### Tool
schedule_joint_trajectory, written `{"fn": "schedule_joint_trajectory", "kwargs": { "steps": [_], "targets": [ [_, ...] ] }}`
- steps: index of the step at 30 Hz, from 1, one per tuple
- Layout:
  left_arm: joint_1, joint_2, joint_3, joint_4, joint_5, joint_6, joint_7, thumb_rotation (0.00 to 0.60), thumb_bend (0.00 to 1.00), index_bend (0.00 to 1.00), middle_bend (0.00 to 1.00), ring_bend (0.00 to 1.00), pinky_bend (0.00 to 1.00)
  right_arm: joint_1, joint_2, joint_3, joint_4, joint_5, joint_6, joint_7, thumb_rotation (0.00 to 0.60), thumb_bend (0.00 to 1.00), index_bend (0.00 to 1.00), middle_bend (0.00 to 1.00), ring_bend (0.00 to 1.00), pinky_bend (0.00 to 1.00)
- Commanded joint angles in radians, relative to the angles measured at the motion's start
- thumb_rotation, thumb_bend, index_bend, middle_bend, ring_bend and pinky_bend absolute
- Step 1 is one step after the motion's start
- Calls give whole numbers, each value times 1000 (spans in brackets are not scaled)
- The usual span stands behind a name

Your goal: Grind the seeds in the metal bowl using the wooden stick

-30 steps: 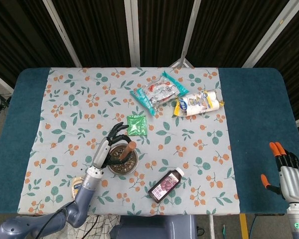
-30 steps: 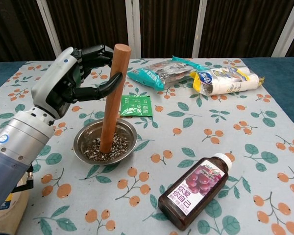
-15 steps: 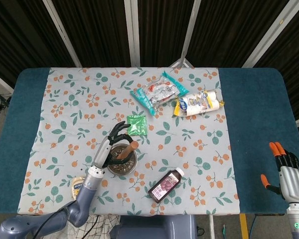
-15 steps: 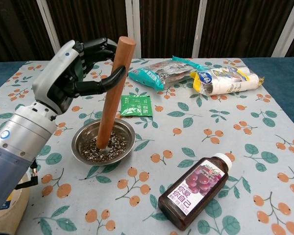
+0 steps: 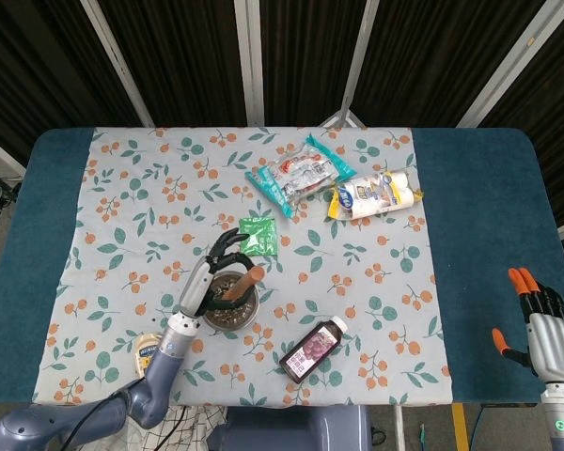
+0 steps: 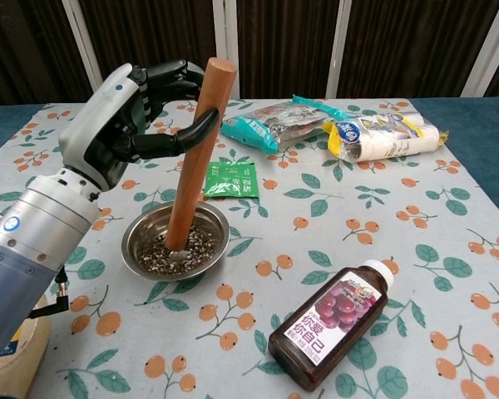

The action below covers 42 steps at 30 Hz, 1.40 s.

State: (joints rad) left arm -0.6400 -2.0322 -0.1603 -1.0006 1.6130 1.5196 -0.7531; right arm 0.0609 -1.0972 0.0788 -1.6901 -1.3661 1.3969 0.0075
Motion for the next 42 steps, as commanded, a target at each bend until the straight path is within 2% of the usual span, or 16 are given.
{"fn": "schedule_joint_trajectory", "kwargs": {
  "steps": [1, 26, 42],
  "targets": [
    [3, -3, 4, 6, -2, -2, -5, 600, 776, 551, 612, 154, 77, 0, 0, 0, 0, 0, 1, -1, 600, 370, 0, 0, 0, 0],
    [38, -4, 41, 42, 10, 15, -16, 600, 780, 551, 615, 154, 82, -3, -5, 0, 1, -4, 10, -9, 600, 370, 0, 0, 0, 0],
    [13, -14, 3, 46, 5, 18, -40, 600, 781, 551, 615, 154, 88, 1, -3, 1, -1, 3, -3, -4, 600, 370, 0, 0, 0, 0]
  ]
}}
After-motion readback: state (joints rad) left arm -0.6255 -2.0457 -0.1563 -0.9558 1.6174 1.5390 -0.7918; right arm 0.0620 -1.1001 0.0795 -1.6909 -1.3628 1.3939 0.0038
